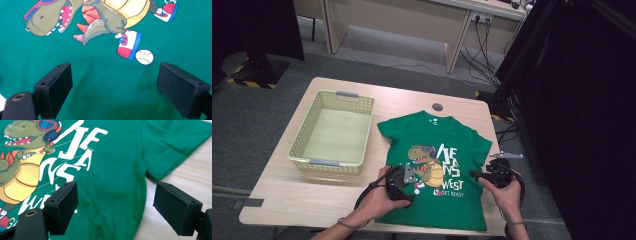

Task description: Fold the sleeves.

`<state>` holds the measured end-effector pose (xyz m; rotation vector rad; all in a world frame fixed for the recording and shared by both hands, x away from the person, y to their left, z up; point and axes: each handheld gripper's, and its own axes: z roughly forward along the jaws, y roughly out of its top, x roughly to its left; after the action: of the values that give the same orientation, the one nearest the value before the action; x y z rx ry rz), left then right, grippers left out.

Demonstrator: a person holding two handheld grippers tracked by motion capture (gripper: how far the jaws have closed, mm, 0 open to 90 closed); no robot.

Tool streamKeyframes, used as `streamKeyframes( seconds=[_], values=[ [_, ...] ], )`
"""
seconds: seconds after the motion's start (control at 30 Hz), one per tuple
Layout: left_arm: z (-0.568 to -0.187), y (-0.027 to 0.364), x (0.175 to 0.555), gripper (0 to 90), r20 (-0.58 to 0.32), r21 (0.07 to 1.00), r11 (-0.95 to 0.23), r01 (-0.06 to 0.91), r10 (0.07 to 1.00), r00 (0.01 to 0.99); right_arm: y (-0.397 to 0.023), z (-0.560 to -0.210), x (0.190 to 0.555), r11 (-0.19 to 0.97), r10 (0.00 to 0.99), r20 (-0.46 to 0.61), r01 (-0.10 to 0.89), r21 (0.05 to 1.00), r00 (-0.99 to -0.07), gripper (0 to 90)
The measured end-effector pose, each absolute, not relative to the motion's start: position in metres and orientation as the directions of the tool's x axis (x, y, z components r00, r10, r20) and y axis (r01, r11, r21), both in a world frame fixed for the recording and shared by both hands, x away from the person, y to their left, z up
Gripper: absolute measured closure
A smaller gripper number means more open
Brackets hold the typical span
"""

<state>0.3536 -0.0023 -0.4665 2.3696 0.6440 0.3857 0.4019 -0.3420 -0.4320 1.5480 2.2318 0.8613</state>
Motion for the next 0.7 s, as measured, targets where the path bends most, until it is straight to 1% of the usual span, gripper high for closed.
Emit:
streamKeyframes(
  seconds=[0.17, 0.27, 0.47, 0.6, 0.7],
  values=[
    [-0.466, -0.004, 0.355, 12.5, 0.104, 0.645, -0.68, 0.349, 0.531, 0.841, -0.337, -0.439, 0.409, 0.248, 0.903, 0.128, 0.741, 0.624, -0.41, 21.3],
    [-0.467, -0.003, 0.356, 12.6, 0.09, 0.645, -0.675, 0.358, 0.532, 0.842, -0.333, -0.443, 0.413, 0.273, 0.894, 0.122, 0.742, 0.612, -0.43, 21.6],
    [-0.468, -0.002, 0.357, 12.7, 0.062, 0.65, -0.659, 0.378, 0.542, 0.838, -0.33, -0.456, 0.419, 0.293, 0.893, 0.123, 0.766, 0.572, -0.434, 20.7],
    [-0.468, -0.002, 0.358, 12.7, 0.061, 0.649, -0.661, 0.377, 0.539, 0.84, -0.332, -0.458, 0.419, 0.285, 0.895, 0.121, 0.759, 0.585, -0.429, 21.5],
    [-0.469, -0.004, 0.361, 12.5, 0.051, 0.65, -0.656, 0.382, 0.54, 0.84, -0.334, -0.458, 0.42, 0.295, 0.901, 0.091, 0.756, 0.585, -0.423, 21.9]
  ],
)
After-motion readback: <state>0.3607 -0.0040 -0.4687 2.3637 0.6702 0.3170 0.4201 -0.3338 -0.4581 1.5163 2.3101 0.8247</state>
